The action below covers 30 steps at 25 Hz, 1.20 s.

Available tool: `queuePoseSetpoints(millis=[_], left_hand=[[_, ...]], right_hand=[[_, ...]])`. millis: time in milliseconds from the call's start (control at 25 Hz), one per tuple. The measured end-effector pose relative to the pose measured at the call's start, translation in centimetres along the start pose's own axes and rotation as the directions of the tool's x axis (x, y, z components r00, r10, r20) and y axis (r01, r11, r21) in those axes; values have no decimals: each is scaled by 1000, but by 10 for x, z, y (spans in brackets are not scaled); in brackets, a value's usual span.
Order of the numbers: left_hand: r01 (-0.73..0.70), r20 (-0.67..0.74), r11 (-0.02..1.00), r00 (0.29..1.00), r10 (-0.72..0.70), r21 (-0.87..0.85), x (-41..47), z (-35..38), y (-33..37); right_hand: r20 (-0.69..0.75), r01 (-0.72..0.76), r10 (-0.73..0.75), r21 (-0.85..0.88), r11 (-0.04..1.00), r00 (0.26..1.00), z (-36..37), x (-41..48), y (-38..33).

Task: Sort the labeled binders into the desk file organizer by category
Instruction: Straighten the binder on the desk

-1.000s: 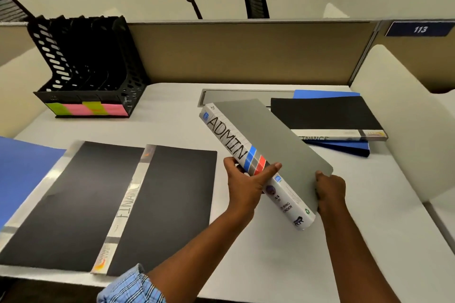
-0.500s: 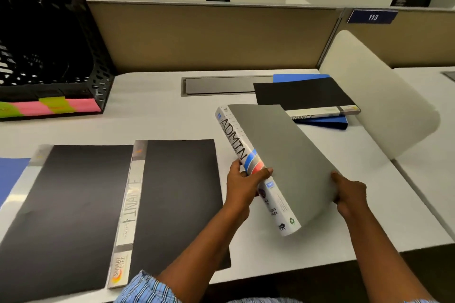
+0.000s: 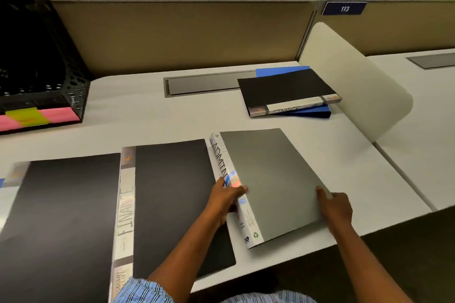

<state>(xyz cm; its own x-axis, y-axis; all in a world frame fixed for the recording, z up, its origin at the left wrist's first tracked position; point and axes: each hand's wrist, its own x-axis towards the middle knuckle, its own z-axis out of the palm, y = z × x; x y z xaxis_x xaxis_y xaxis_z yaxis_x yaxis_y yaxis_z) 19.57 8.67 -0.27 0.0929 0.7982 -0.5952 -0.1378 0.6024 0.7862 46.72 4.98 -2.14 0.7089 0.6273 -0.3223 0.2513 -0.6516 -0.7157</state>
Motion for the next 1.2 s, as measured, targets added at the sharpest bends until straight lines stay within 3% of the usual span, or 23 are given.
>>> queuePoseSetpoints(millis=[160, 280, 440, 680, 840, 960, 1080, 1200], left_hand=[[-130, -106, 980, 983, 147, 153, 0, 2, -5], [-148, -139, 926, 968, 207, 348, -4, 3, -9], [-158, -138, 785, 945, 296, 598, -8, 6, -6], [-112, -147, 566, 908, 391, 817, -16, 22, 1], [-22, -199, 563, 923, 328, 826, -17, 40, 8], [-25, -208, 480, 881, 424, 877, -16, 52, 12], [-127, -166, 463, 824, 541, 877, -5, 64, 21], [-268, -123, 492, 770, 626, 828, 11, 89, 38]], right_hand=[[-74, 9, -11, -32, 999, 997, 8, -8, 1], [-131, 19, -32, -96, 995, 991, 10, -13, 3], [-180, 36, -68, -177, 984, 981, 14, -20, 5], [-218, 65, -153, -365, 929, 964, 15, -23, 8], [-200, 69, -158, -392, 917, 967, 10, -19, 14], [-206, 91, -187, -400, 912, 960, 3, -8, 11], [-250, 189, -260, -274, 943, 933, -2, 20, -10], [-171, 276, -294, -121, 954, 940, 1, 57, -37]])
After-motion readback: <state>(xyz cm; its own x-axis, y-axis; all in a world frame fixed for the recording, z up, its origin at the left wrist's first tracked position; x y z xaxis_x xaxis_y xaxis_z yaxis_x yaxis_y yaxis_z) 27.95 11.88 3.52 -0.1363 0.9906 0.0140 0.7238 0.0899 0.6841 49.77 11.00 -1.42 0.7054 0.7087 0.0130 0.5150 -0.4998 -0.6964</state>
